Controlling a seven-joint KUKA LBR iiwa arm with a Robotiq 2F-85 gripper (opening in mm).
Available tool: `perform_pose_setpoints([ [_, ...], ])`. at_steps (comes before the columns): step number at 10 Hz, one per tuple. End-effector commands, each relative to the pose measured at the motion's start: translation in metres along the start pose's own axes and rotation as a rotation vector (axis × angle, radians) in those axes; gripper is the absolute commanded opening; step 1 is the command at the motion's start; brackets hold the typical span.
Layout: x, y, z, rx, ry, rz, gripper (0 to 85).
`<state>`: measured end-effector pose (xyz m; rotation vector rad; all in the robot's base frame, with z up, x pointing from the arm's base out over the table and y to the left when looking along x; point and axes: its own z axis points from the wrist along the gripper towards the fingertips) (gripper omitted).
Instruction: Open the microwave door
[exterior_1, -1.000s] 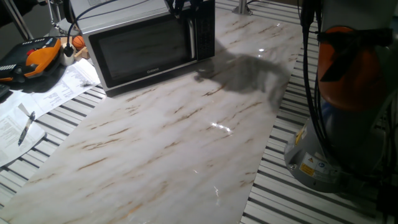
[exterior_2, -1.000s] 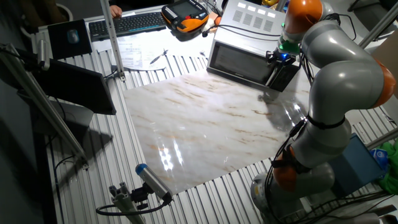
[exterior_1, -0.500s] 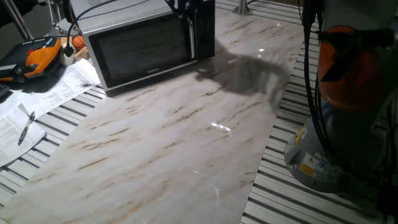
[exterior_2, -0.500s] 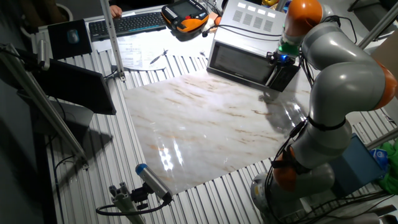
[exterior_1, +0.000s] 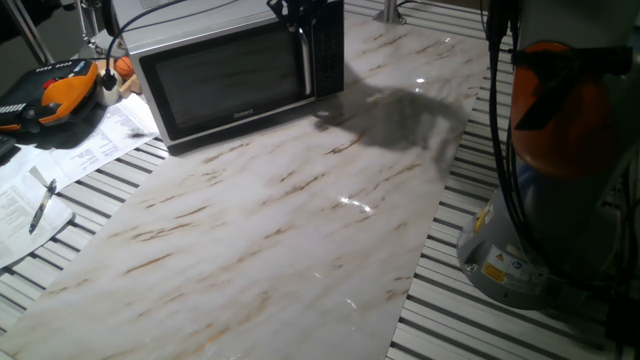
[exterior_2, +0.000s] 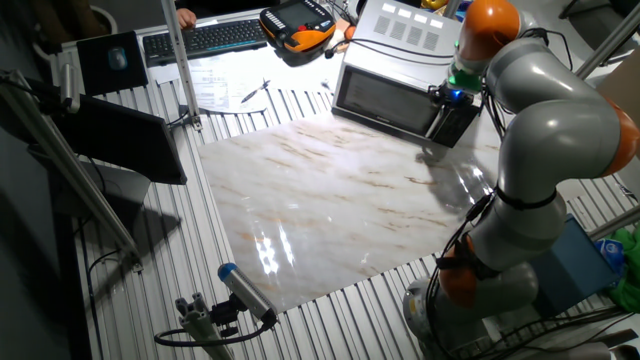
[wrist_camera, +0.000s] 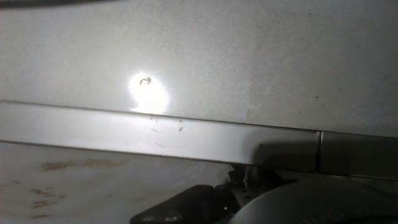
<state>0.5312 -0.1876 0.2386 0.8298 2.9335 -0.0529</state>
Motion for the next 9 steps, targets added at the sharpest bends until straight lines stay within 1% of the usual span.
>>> perform_pose_setpoints([
  [1,0.000,0.001,0.000,-0.002,-0.002,-0.014,0.0],
  [2,0.000,0.002,0.000,0.008,-0.018,-0.028,0.0],
  [4,0.003,0.003,-0.001,-0.002,-0.020,-0.032,0.0],
  [6,0.011,0.005,-0.003,0.000,-0.020,-0.024,0.0],
  [7,0.016,0.006,-0.003,-0.002,-0.023,-0.015,0.0],
  [9,0.024,0.009,-0.001,-0.001,-0.029,-0.002,0.0],
])
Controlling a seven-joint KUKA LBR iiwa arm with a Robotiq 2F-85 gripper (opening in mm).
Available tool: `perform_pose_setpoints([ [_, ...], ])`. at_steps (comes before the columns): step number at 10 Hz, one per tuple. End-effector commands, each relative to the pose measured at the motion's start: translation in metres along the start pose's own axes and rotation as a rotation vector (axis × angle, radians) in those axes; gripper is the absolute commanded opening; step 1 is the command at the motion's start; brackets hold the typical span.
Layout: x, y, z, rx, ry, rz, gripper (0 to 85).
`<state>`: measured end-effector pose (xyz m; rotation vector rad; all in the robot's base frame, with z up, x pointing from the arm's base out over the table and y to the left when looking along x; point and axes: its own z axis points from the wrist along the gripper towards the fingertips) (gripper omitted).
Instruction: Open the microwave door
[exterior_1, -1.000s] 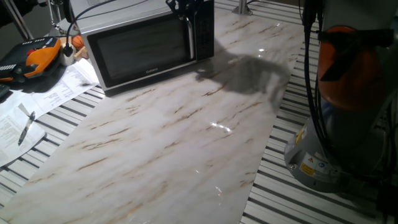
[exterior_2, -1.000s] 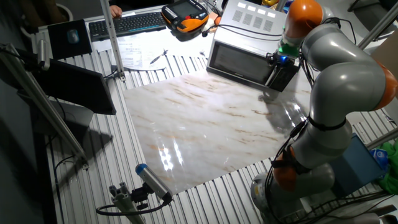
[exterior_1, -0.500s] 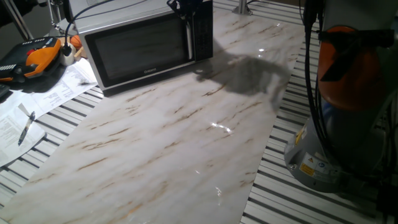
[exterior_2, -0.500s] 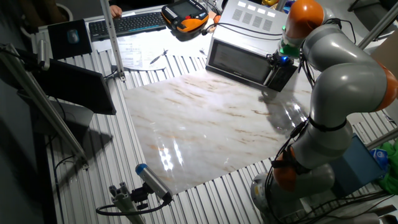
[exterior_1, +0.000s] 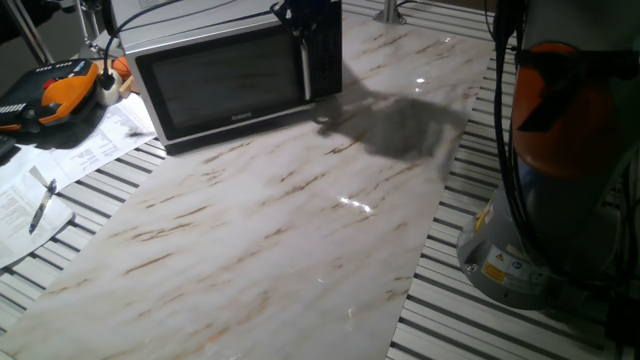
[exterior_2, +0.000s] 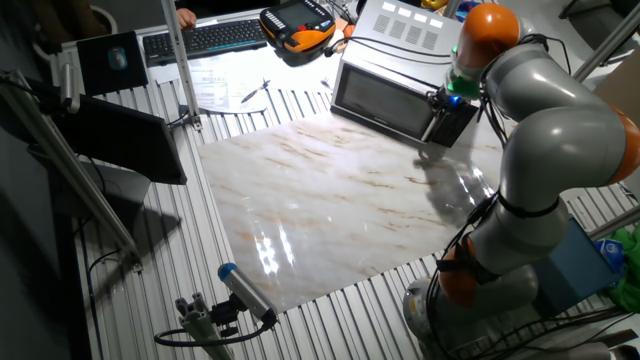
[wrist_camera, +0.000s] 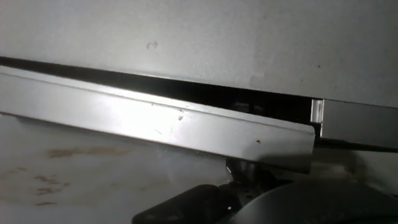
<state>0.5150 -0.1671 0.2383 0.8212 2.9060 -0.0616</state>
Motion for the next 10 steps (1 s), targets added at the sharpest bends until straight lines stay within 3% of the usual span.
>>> perform_pose_setpoints([
  [1,0.003,0.001,-0.001,-0.005,0.004,0.006,0.0],
  [4,0.017,0.006,-0.003,0.012,0.028,0.037,0.0],
  [6,0.021,0.008,-0.004,0.023,0.050,0.053,34.0],
  [9,0.035,0.013,-0.003,0.037,0.046,0.092,34.0],
  [10,0.038,0.015,-0.006,0.029,0.062,0.098,34.0],
])
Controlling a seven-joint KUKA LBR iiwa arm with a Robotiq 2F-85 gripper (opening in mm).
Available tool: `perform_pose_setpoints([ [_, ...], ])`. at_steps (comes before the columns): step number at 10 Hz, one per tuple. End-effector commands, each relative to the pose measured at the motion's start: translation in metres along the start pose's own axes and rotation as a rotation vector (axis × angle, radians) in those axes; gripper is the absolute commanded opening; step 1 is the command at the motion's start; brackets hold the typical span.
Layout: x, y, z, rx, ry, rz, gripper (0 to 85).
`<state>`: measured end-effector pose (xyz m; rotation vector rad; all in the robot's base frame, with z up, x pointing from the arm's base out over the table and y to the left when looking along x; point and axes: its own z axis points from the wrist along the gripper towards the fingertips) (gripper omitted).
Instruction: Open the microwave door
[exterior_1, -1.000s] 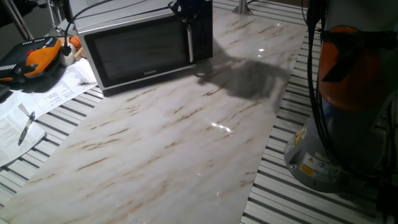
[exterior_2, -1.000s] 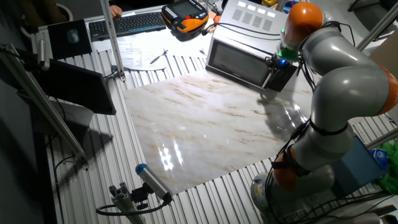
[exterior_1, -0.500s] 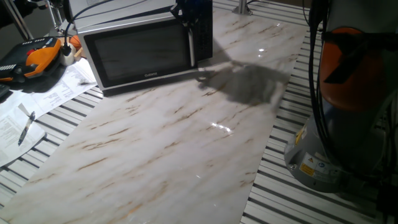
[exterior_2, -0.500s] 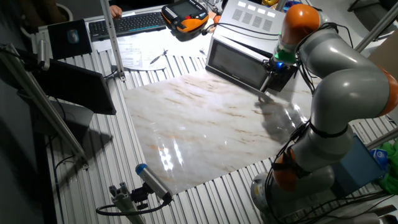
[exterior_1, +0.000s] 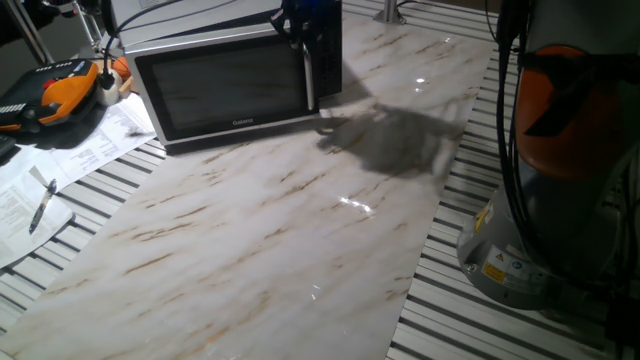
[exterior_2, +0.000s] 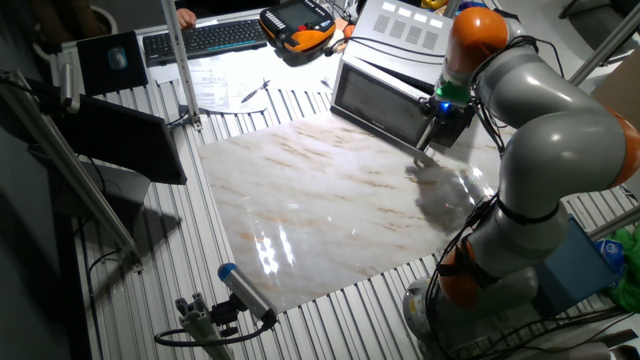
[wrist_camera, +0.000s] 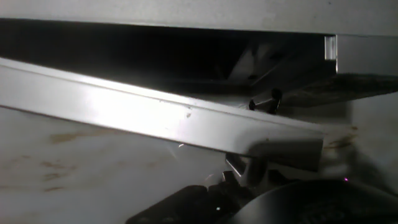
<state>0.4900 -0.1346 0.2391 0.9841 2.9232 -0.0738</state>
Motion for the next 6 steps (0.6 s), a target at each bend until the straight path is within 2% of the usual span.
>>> perform_pose_setpoints([
  [1,0.003,0.001,-0.004,-0.003,0.019,0.009,34.0],
  [3,0.010,0.003,-0.011,0.010,0.021,0.012,34.0],
  [4,0.013,0.002,-0.019,0.008,0.043,0.006,34.0],
  [6,0.019,0.002,-0.031,0.022,0.055,0.002,34.0],
])
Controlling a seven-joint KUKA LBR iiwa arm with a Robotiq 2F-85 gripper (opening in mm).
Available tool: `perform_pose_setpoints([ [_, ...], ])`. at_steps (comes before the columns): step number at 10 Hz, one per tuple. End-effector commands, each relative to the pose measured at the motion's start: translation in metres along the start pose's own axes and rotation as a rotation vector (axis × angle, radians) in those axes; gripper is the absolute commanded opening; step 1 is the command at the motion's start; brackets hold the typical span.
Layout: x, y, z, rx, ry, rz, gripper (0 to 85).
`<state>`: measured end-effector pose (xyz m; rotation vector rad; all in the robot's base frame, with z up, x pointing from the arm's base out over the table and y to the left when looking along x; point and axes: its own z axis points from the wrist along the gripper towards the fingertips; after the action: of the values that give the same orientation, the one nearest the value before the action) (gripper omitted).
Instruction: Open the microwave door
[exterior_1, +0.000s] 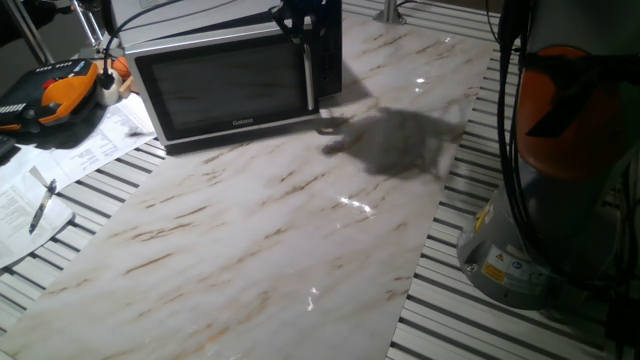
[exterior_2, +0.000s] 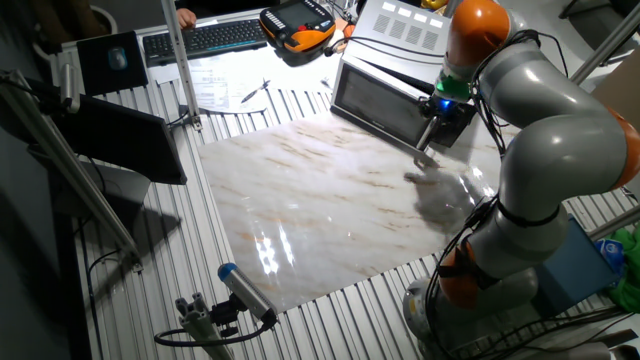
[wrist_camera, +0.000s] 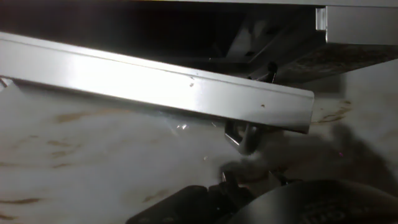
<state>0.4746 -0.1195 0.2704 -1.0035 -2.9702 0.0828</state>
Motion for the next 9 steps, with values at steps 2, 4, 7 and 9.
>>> perform_pose_setpoints([
  [2,-0.003,-0.004,-0.017,0.013,0.016,-0.024,34.0],
  [4,-0.017,-0.011,-0.038,0.025,0.033,-0.050,34.0],
  [7,-0.043,-0.017,-0.046,0.039,-0.016,-0.063,34.0],
  [9,-0.055,-0.017,-0.044,0.035,-0.037,-0.058,34.0],
])
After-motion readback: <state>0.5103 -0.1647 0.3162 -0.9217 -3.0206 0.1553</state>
